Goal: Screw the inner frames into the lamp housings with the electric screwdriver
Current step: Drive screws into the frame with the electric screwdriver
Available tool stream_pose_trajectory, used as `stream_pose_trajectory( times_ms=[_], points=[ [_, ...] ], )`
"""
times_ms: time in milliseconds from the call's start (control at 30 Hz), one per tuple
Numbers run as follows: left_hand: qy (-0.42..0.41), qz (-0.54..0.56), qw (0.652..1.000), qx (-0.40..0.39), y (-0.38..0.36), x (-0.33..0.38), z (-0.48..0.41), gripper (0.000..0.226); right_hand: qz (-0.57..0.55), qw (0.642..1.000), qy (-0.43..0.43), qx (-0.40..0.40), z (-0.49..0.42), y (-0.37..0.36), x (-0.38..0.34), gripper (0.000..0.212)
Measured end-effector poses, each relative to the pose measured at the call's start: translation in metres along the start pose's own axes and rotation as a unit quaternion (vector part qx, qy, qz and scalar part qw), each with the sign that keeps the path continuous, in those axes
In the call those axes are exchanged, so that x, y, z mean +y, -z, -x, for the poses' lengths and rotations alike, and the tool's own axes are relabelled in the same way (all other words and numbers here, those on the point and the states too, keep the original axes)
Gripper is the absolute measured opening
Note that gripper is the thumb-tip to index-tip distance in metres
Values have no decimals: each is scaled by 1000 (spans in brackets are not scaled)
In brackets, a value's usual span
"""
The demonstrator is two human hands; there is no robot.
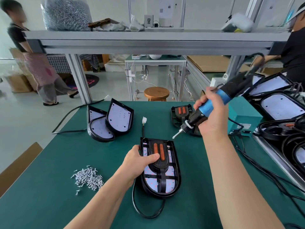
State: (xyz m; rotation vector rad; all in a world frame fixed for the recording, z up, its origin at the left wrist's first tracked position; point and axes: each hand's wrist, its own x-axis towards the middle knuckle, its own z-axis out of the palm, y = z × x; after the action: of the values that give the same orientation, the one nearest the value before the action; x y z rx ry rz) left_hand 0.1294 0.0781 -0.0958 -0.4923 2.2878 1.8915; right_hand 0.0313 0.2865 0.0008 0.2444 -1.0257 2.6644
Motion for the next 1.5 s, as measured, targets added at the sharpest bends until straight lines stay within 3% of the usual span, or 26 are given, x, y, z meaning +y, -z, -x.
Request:
stream_pose_trajectory(
  times_ms=[300,500,667,833,933,1000,1167,1367,1500],
  points=[
    [-9,24,1000,6,-6,1,1,57,-89,974,-80,192,64,70,8,18],
    [-27,-30,999,23,-4,-3,5,54,-124,962,-129,208,87,94,24,19],
    [-56,-75,994,62,9,-14,13,75,-118,965,-142,188,87,95,28,19],
    [-101,-88,976,172,46,-26,18,9,-105,966,-149,185,86,90,29,19],
    [-100,-194,940,262,82,-23,16,23,-103,965,-149,189,85,91,30,20],
    [-59,-260,920,287,107,-22,13,19,-101,965,-152,187,85,92,31,20],
    [35,-386,889,245,144,-23,7,17,-108,965,-159,181,87,94,32,19],
    [40,-419,884,204,151,-14,3,21,-108,965,-158,178,86,94,31,19],
    [48,-471,863,176,152,-13,2,11,-107,966,-158,176,85,95,32,19]
  ],
)
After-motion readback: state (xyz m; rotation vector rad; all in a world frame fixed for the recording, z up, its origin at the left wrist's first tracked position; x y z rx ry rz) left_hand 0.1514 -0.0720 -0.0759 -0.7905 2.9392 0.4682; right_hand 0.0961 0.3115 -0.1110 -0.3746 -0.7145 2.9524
